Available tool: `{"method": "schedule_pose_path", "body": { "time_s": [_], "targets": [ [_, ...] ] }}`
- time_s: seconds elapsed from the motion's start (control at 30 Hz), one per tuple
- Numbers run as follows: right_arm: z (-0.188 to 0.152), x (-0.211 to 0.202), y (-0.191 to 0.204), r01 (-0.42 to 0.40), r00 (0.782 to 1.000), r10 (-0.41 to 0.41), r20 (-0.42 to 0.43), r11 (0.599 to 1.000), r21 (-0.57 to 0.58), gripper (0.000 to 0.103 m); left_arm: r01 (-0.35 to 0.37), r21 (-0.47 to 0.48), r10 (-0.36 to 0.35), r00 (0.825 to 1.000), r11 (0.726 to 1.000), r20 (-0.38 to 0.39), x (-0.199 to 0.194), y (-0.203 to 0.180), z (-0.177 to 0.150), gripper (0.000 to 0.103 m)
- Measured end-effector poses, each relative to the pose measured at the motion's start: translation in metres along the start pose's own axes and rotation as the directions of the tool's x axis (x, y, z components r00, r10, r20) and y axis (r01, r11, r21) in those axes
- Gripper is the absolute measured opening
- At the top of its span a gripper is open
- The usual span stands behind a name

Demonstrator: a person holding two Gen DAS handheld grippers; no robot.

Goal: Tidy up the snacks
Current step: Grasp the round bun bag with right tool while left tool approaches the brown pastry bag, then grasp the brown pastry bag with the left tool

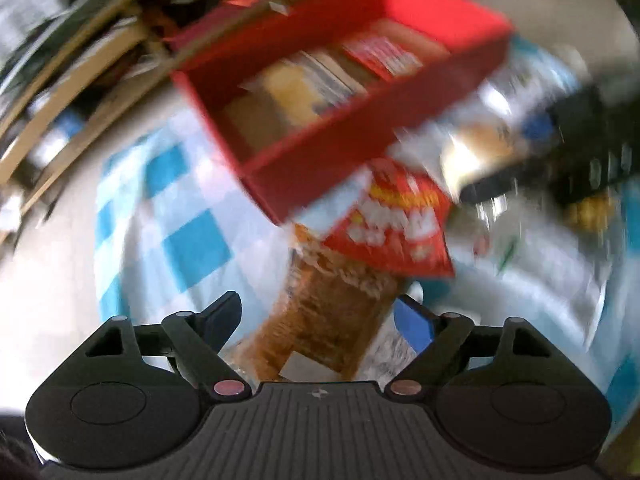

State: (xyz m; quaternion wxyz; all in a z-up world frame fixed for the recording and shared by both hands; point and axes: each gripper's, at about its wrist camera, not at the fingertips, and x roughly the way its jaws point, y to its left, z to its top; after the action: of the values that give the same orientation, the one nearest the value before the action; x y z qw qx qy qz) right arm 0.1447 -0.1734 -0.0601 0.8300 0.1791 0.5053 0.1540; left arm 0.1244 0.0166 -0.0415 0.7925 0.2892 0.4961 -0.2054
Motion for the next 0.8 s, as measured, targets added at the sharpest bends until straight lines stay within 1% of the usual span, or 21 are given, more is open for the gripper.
{"method": "schedule_pose_path", "body": {
  "time_s": [0.03,0.07,0.1,0.13,0.23,0.27,0.3,0.33,0.37,0.43,0.47,0.5,0.57,0.67,0.73,0.8],
  "targets": [
    [0.001,0.0,0.0,-0.003,1.0,0.003,-0.003,1.0,-0.002,0.055,0.012,0.037,-0.011,1.0,0.999,-0.015,0.006,-0.001,-0.002,0.085],
    [0.002,0.0,0.0,-0.008,1.0,0.008,-0.003,1.0,-0.003,0.055,0.02,0.06,-0.019,0.999,0.998,-0.029,0.013,-0.003,-0.005,0.082],
    [0.002,0.0,-0.001,-0.012,1.0,0.012,0.0,1.0,-0.003,0.055,0.019,0.064,-0.018,1.0,0.998,-0.017,0.016,-0.003,-0.008,0.08],
    [0.003,0.0,-0.001,-0.008,1.0,0.008,0.003,1.0,-0.002,0.055,0.033,0.066,-0.032,0.999,0.997,-0.009,0.018,-0.002,-0.008,0.08],
    [0.005,0.001,-0.004,-0.015,1.0,0.015,-0.001,1.0,0.013,0.055,0.06,0.07,-0.06,0.998,0.996,-0.002,0.024,0.003,-0.011,0.086],
    [0.005,0.002,-0.005,-0.021,1.0,0.021,-0.005,1.0,0.021,0.055,0.078,0.058,-0.078,0.997,0.995,-0.009,0.026,0.008,-0.012,0.087],
    [0.005,0.003,-0.006,-0.024,1.0,0.024,-0.009,0.999,0.028,0.055,0.098,0.029,-0.097,0.995,0.995,-0.02,0.028,0.012,-0.01,0.085],
    [0.004,0.004,-0.006,-0.024,1.0,0.025,-0.012,0.999,0.029,0.055,0.125,-0.036,-0.126,0.991,0.992,-0.034,0.029,0.018,-0.009,0.083],
    [0.005,0.005,-0.006,-0.024,1.0,0.024,-0.013,0.999,0.027,0.055,0.133,-0.089,-0.137,0.99,0.987,-0.042,0.029,0.021,-0.01,0.08],
    [0.006,0.006,-0.006,-0.027,1.0,0.027,-0.016,0.999,0.025,0.055,0.103,-0.178,-0.114,0.992,0.979,-0.053,0.027,0.019,-0.014,0.08],
    [0.007,0.005,-0.006,-0.03,0.999,0.03,-0.017,0.999,0.025,0.055,0.093,-0.207,-0.106,0.993,0.974,-0.053,0.026,0.016,-0.016,0.083],
    [0.007,0.005,-0.006,-0.032,0.999,0.033,-0.017,0.999,0.027,0.055,0.089,-0.218,-0.103,0.993,0.972,-0.052,0.026,0.013,-0.018,0.086],
    [0.007,0.006,-0.007,-0.036,0.999,0.036,-0.019,0.999,0.031,0.055,0.069,-0.24,-0.085,0.995,0.968,-0.056,0.027,0.009,-0.017,0.087],
    [0.004,0.006,-0.006,-0.037,0.999,0.037,-0.02,0.999,0.027,0.055,0.055,-0.311,-0.078,0.995,0.949,-0.064,0.024,0.008,-0.015,0.085],
    [0.005,0.005,-0.006,-0.037,0.999,0.038,-0.019,0.999,0.027,0.055,0.024,-0.342,-0.048,0.997,0.939,-0.062,0.023,0.002,-0.016,0.084],
    [0.004,0.006,-0.006,-0.038,0.999,0.039,-0.017,0.999,0.032,0.055,0.007,-0.377,-0.035,0.997,0.926,-0.066,0.019,-0.001,-0.015,0.075]
  ]
}}
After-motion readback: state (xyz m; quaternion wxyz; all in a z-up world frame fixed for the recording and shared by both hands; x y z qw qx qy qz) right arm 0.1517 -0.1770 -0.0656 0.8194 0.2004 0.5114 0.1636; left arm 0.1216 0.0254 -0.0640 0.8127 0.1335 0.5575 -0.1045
